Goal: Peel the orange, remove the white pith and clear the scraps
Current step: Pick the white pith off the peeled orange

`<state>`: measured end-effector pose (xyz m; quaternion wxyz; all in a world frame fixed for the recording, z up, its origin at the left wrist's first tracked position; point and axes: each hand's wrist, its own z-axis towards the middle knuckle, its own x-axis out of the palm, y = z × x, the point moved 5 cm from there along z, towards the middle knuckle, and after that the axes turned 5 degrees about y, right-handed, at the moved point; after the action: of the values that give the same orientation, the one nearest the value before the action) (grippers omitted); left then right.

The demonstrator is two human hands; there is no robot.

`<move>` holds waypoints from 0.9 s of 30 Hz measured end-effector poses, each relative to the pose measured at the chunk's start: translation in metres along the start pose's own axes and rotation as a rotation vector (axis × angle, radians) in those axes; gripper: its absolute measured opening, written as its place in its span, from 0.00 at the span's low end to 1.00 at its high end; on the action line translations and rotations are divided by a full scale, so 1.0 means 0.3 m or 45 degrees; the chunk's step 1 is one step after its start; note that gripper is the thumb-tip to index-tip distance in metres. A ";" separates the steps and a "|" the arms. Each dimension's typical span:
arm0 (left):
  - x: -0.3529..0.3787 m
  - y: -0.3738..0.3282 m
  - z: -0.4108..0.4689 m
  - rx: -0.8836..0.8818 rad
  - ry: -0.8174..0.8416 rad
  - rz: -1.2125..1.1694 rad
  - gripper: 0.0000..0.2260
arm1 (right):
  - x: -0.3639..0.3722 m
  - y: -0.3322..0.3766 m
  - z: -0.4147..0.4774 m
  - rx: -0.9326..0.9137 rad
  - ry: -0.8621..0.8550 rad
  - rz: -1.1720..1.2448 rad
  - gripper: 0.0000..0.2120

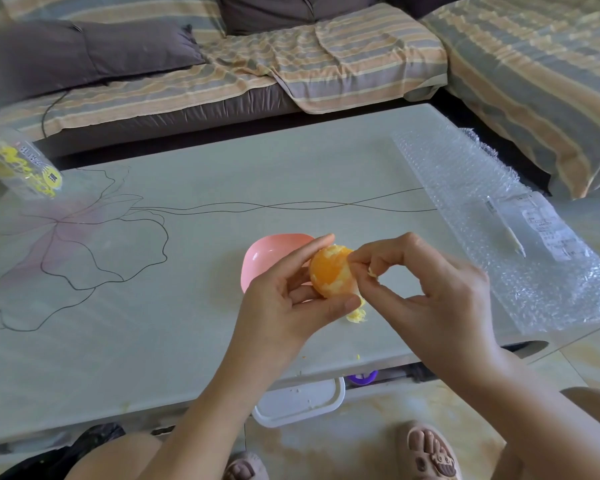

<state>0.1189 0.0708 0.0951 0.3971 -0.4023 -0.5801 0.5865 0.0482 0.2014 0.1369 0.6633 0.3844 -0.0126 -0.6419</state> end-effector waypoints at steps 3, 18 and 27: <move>0.001 -0.001 0.000 0.011 0.005 0.011 0.33 | -0.002 -0.001 0.001 -0.013 -0.014 -0.001 0.13; 0.003 0.002 -0.001 0.045 -0.012 0.038 0.26 | 0.003 -0.013 0.006 0.155 0.128 0.185 0.14; -0.024 -0.003 0.010 0.045 -0.073 0.091 0.24 | 0.009 -0.012 0.000 0.167 0.179 0.220 0.17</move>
<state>0.1187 0.0631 0.0961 0.3663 -0.3987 -0.5662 0.6216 0.0457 0.1994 0.1337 0.6889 0.4684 -0.0412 -0.5516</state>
